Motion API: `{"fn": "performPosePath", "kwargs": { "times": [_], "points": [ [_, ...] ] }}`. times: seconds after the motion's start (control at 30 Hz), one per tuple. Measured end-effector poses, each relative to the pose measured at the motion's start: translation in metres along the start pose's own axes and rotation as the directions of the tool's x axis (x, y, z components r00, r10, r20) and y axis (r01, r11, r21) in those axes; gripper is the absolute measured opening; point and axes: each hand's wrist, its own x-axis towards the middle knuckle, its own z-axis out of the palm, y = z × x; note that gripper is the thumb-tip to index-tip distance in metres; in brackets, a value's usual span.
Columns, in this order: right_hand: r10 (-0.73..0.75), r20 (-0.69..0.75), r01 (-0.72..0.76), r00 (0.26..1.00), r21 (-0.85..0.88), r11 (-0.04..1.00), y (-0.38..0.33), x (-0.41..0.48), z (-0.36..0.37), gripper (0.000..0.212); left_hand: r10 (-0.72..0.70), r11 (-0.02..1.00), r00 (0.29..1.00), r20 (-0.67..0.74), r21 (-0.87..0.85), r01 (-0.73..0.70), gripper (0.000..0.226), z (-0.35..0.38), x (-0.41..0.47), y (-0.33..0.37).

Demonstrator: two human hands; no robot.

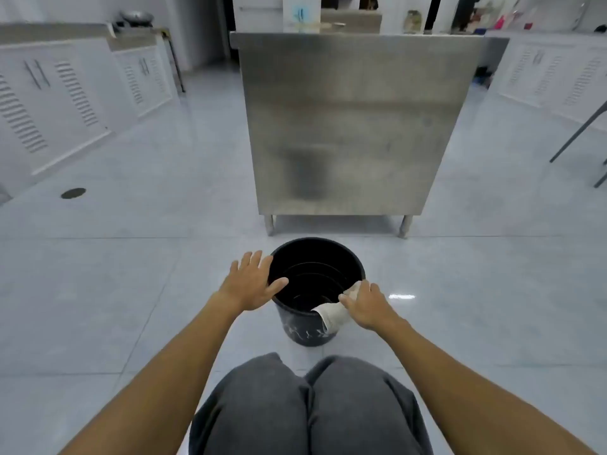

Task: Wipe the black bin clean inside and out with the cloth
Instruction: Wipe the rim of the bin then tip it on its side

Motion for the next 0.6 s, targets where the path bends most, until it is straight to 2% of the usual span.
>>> {"fn": "performPosePath", "kwargs": {
  "times": [0.07,0.13,0.23,0.37,0.47,0.6],
  "points": [
    [0.022,-0.059,-0.018,0.998,0.071,0.997,0.006,0.024,0.026,0.059,-0.019,0.999,0.999,0.046,-0.046,0.021,0.094,0.024,0.027,-0.005],
    [0.06,-0.08,-0.052,0.995,0.096,0.994,0.01,0.047,0.049,0.072,-0.025,0.998,0.997,0.067,-0.064,0.029,0.09,0.049,0.054,-0.009],
    [0.099,-0.16,-0.095,0.982,0.029,0.995,0.003,0.08,0.073,0.097,-0.003,0.997,0.997,0.08,-0.076,0.009,0.08,0.079,0.098,-0.013],
    [0.098,-0.217,-0.109,0.971,-0.037,0.993,-0.002,0.105,0.075,0.098,0.021,1.0,0.996,0.086,-0.024,-0.019,0.08,0.107,0.128,-0.018],
    [0.024,-0.174,-0.042,0.984,-0.1,0.994,0.01,0.126,0.064,0.095,0.032,0.999,0.995,0.096,0.036,-0.036,0.085,0.121,0.133,-0.027],
    [-0.1,-0.081,0.084,0.992,-0.181,0.98,0.035,0.145,0.049,0.091,0.043,0.991,0.994,0.097,0.121,-0.054,0.11,0.131,0.133,-0.039]
  ]
}}
